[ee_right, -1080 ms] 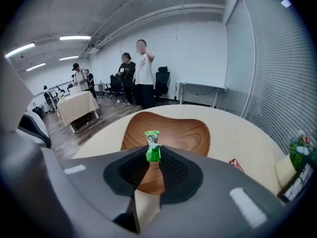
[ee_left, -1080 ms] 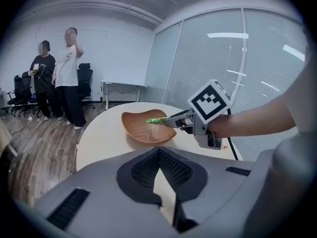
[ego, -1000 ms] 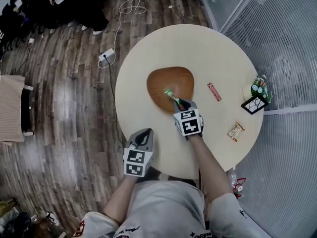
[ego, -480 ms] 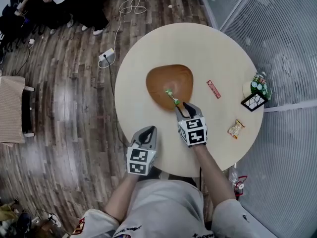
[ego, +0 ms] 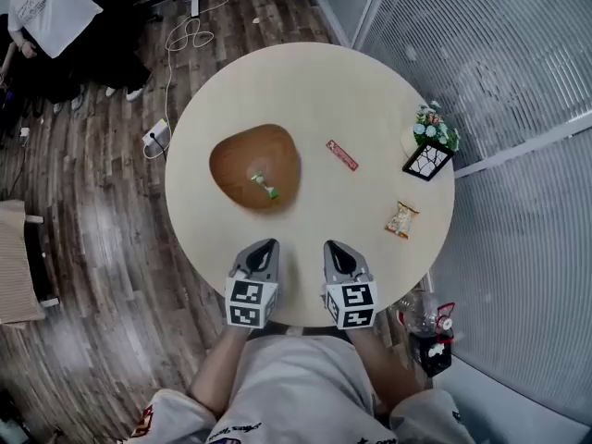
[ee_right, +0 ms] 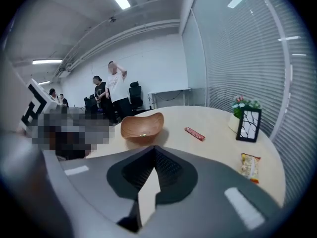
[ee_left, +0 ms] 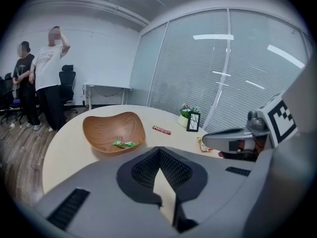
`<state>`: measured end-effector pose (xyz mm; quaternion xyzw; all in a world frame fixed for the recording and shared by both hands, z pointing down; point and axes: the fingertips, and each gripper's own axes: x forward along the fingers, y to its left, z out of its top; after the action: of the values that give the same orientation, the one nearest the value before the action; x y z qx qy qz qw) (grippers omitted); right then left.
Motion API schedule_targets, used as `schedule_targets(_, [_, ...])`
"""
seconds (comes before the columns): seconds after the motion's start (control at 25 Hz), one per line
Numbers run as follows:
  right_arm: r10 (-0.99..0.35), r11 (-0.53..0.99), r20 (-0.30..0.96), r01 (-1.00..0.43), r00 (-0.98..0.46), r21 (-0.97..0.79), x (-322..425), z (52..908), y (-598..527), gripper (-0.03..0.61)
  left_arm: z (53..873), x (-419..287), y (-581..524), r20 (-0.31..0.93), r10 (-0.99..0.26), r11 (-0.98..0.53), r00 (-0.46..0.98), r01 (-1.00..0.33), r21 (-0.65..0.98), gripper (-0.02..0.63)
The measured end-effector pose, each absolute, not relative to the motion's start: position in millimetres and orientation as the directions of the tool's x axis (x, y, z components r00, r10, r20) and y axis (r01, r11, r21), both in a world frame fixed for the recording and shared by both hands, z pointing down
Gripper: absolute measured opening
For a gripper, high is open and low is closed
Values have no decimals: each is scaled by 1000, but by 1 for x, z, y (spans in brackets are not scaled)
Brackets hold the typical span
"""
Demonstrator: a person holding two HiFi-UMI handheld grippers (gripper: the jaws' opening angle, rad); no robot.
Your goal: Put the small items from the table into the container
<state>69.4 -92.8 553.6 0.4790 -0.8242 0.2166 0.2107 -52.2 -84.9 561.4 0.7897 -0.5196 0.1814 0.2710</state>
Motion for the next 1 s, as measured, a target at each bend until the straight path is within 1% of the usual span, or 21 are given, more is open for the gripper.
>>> schedule_targets(0.36, [-726, 310, 581, -929, -368, -200, 138, 569, -69, 2, 568, 21, -93, 551, -685, -428, 477, -875, 225, 5])
schedule_targets(0.6, [-744, 262, 574, -940, -341, -219, 172, 575, -80, 2, 569, 42, -99, 573, -662, -436, 484, -870, 230, 5])
schedule_targets(0.8, [-754, 196, 599, -963, -269, -186, 222, 593, -95, 8, 566, 67, -105, 570, -649, -445, 504, -859, 252, 5])
schedule_targets(0.84, [-751, 178, 612, -968, -250, -176, 232, 599, -99, 25, 566, 71, -106, 573, -646, -446, 504, -859, 253, 5])
schedule_targets(0.88, [-747, 156, 626, -974, -225, -165, 244, 607, -103, 68, 566, 75, -106, 575, -644, -446, 504, -859, 253, 5])
schedule_targets(1.0, [-739, 82, 660, -990, -135, -111, 281, 631, -122, 232, 567, 82, -109, 585, -646, -433, 491, -866, 249, 5])
